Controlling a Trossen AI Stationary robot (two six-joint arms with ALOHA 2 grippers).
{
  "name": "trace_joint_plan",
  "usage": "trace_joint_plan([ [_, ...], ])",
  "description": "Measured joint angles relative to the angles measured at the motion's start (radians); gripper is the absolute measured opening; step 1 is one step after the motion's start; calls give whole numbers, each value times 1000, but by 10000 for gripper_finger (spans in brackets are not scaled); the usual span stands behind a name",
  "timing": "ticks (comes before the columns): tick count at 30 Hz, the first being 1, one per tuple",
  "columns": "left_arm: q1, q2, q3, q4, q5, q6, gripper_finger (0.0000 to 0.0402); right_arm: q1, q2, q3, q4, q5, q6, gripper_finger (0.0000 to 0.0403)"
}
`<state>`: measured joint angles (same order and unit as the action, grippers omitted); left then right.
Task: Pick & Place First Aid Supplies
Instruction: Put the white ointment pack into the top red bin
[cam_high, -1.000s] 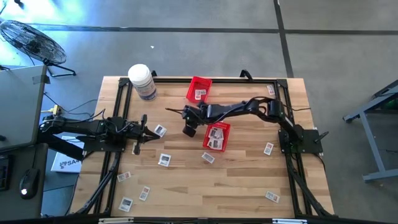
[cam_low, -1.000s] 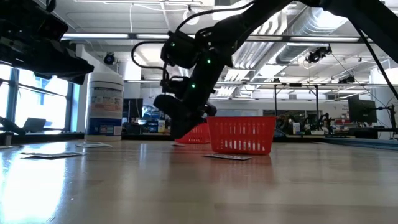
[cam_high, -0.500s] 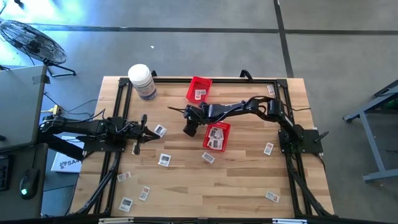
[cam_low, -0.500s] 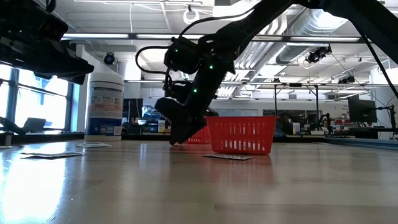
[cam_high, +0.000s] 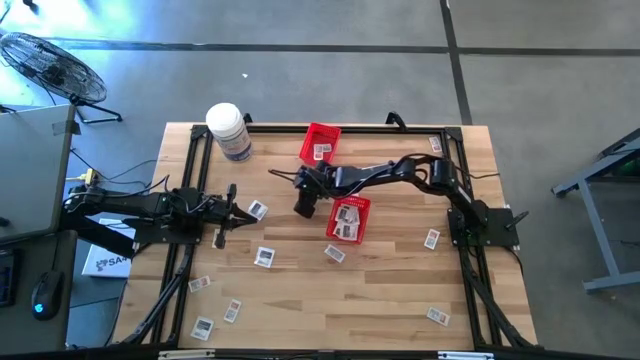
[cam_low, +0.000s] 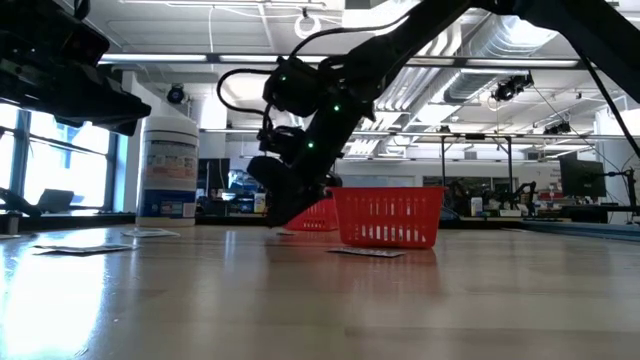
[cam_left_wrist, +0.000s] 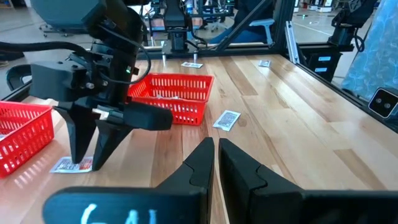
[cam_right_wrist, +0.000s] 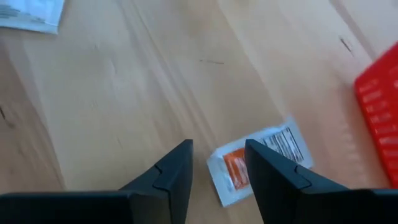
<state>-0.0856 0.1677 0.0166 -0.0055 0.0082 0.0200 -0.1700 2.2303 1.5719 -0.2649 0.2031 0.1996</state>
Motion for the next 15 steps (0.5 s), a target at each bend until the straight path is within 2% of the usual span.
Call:
trace_joint_plan([
  [15, 0, 0, 0, 0, 0, 0, 21, -16, 19, 2, -38, -6, 7, 134],
])
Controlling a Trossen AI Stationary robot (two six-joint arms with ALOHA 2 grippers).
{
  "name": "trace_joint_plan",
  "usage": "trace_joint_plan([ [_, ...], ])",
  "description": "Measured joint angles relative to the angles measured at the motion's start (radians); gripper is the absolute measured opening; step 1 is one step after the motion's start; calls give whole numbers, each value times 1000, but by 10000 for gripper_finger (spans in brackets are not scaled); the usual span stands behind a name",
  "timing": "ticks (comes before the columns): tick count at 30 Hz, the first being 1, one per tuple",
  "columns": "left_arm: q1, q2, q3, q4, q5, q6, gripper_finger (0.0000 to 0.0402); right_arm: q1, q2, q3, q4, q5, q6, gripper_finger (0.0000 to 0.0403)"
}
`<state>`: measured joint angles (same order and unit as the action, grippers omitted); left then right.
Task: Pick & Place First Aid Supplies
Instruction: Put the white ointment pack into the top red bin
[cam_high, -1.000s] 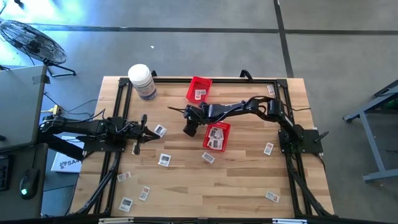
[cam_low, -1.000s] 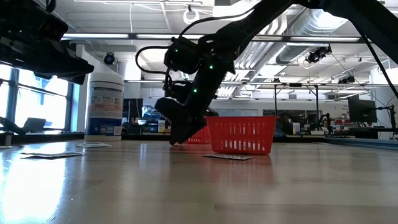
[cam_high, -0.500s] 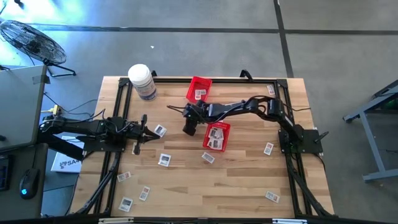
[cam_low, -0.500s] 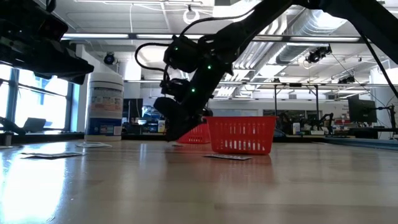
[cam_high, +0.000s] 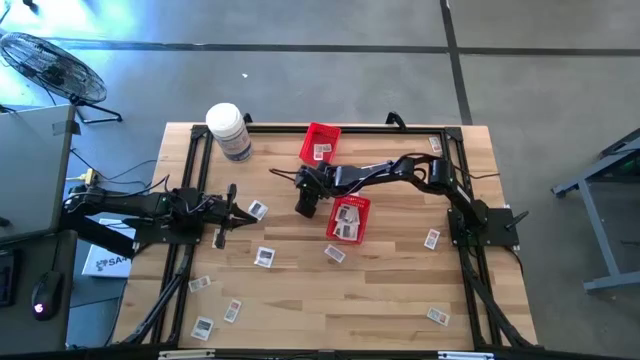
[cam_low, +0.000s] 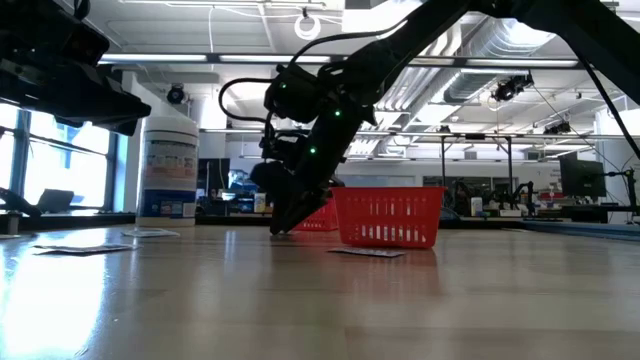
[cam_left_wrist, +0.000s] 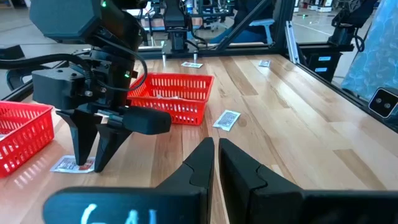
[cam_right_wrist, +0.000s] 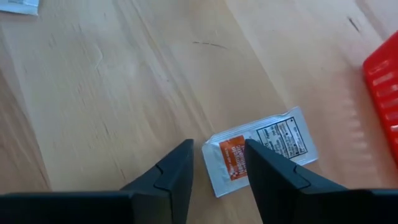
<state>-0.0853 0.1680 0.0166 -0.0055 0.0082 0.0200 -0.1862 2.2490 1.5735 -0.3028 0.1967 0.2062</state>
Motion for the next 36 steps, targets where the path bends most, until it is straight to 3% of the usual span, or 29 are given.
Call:
trace_joint_plan([
  [19, 0, 0, 0, 0, 0, 0, 21, -3, 53, 3, 49, 21, -8, 6],
  [36, 0, 0, 0, 0, 0, 0, 21, -6, -45, -6, 42, -20, 2, 1],
])
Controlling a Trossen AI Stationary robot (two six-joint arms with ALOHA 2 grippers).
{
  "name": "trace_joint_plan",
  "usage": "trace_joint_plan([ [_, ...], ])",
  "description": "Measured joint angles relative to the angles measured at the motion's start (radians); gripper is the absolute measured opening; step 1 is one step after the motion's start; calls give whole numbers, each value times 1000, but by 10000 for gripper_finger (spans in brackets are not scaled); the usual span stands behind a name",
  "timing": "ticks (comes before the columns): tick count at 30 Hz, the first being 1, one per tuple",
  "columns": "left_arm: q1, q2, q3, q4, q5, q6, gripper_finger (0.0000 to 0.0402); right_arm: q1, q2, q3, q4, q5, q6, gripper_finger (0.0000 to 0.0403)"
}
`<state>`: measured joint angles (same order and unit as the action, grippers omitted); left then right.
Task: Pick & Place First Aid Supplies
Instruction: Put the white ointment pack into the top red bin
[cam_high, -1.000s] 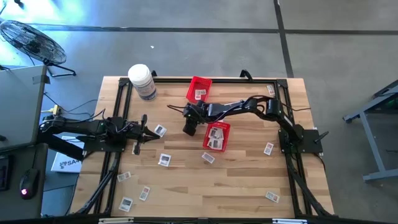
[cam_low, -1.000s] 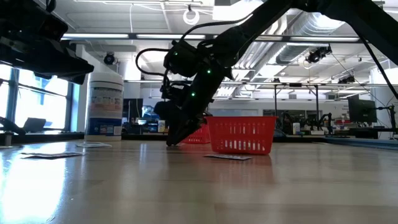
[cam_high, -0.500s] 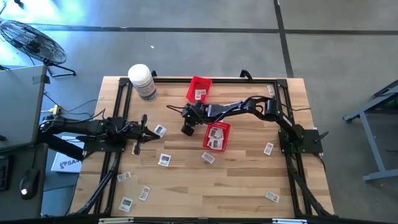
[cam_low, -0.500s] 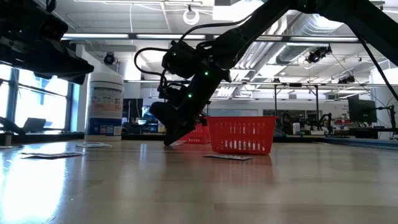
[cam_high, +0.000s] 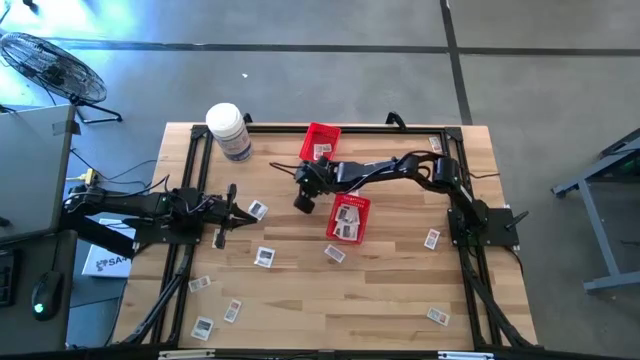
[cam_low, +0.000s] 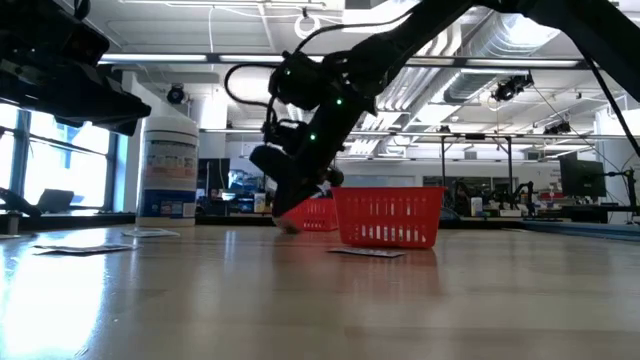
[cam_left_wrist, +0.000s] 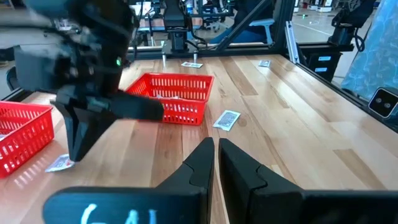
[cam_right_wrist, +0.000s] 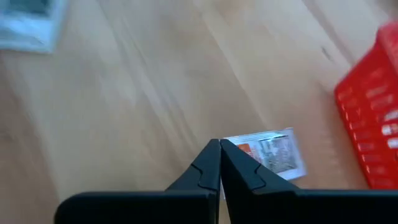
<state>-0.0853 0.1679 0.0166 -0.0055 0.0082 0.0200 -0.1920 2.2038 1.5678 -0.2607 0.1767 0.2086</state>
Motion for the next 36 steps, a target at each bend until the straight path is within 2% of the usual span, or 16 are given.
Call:
trace_joint_plan([
  [11, 0, 0, 0, 0, 0, 0, 21, 0, -66, 4, 30, -32, 0, 1],
  [15, 0, 0, 0, 0, 0, 0, 21, -1, -68, 4, 16, -40, -56, 6],
  [28, 0, 0, 0, 0, 0, 0, 21, 0, 7, 0, 100, -47, -110, 115],
  [36, 0, 0, 0, 0, 0, 0, 21, -7, 9, -70, 133, -35, -80, 128],
])
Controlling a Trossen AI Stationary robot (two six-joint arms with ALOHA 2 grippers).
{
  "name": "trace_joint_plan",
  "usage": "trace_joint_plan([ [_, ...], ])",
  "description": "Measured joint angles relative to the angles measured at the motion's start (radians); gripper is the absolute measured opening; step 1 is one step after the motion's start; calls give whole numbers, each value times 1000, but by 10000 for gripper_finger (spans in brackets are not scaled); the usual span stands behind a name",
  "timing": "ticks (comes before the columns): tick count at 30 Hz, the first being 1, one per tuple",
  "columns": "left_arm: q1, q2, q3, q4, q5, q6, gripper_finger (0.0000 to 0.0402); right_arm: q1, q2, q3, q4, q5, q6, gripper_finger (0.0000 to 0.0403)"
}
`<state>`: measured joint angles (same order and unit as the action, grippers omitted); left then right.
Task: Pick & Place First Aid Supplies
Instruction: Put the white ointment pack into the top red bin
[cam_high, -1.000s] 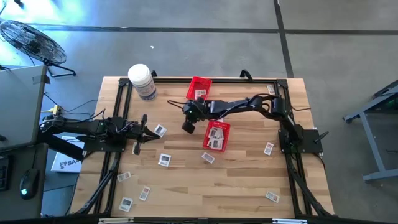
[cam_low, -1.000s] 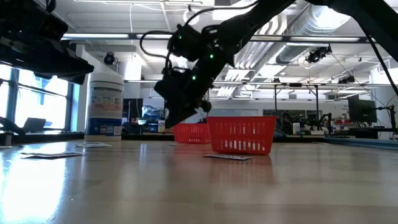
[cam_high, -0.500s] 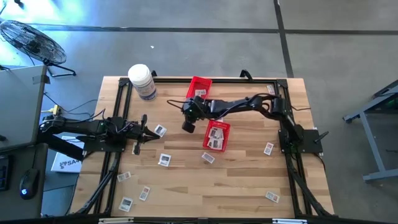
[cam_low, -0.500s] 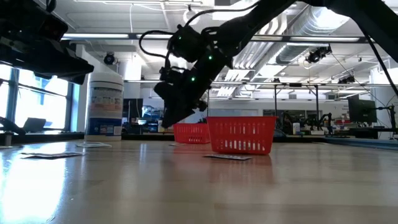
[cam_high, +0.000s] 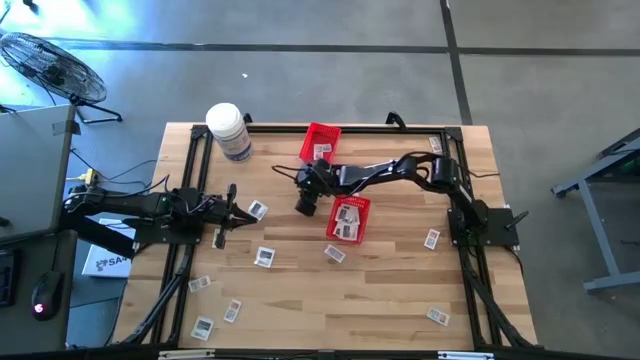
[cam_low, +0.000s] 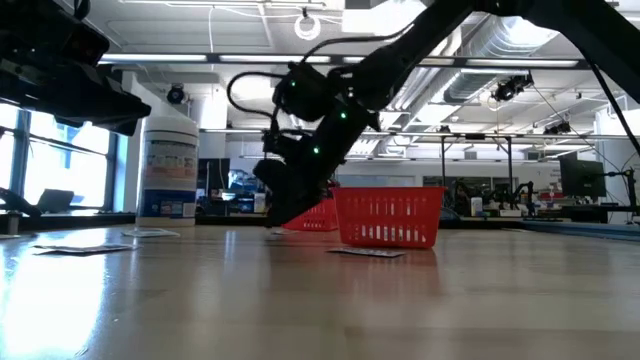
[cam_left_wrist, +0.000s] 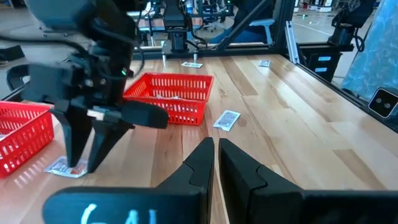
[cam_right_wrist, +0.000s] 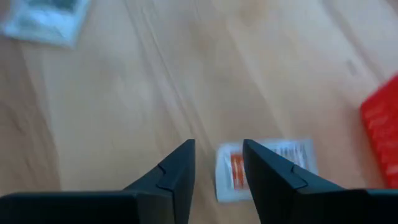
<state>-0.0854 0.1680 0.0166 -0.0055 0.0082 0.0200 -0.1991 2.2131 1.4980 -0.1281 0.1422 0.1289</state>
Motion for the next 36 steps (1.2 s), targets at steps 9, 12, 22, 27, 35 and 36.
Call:
trace_joint_plan([
  [9, 0, 0, 0, 0, 0, 0, 21, -9, 1, -81, 153, -39, 26, 129],
  [12, 0, 0, 0, 0, 0, 0, 21, -10, 1, -81, 147, -12, 4, 129],
  [22, 0, 0, 0, 0, 0, 0, 21, -16, 25, -77, 142, -2, -22, 128],
  [27, 0, 0, 0, 0, 0, 0, 21, -18, 41, -76, 134, 2, -1, 113],
  [35, 0, 0, 0, 0, 0, 0, 21, -17, 43, -76, 129, -4, 1, 40],
  [36, 0, 0, 0, 0, 0, 0, 21, -17, 44, -76, 128, -6, 1, 30],
])
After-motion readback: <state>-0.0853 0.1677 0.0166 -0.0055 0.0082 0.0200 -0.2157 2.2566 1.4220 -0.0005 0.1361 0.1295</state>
